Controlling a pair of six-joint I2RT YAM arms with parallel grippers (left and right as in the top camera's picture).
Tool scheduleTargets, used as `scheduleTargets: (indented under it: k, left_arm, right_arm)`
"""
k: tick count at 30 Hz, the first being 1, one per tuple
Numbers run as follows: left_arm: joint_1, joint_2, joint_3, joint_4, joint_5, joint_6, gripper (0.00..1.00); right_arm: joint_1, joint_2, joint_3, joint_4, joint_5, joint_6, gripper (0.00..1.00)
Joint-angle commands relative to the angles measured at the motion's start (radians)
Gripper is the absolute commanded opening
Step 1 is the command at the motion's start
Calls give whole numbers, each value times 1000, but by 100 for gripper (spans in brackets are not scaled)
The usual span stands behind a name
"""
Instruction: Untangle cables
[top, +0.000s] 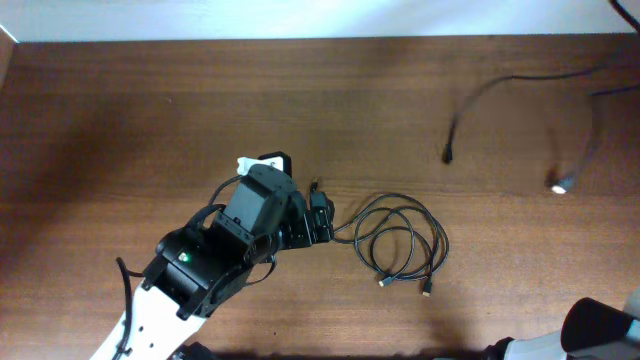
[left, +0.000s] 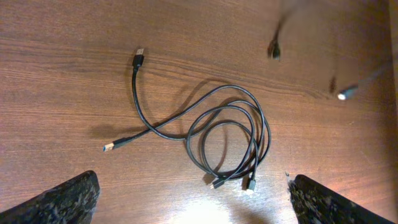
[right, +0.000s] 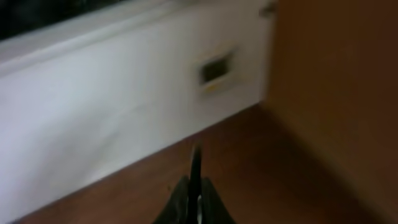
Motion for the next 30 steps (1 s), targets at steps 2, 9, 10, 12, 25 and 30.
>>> scheduleTargets:
  k: [2,9,10,12,25,30]
  left_arm:
    - [2,-8,13,2,7,13,99]
    - [2,-8,13,2,7,13,99]
    - [2,-8,13,2,7,13,99]
    - [2,-8,13,2,7,13,99]
    - [2,-8,13,2,7,13,99]
    - [2,-8,13,2,7,13,99]
  right_arm:
    - [-35,-10,7,156,312,-63,4]
    - [-129,98,6,262,354,-62,4]
    - [-132,154,6,226,351,-62,4]
    - [-132,281,6,146,351,-58,4]
    - [-298,445,-31,-175,323,262,4]
    - [-348,462,-31,-201,165,256,99]
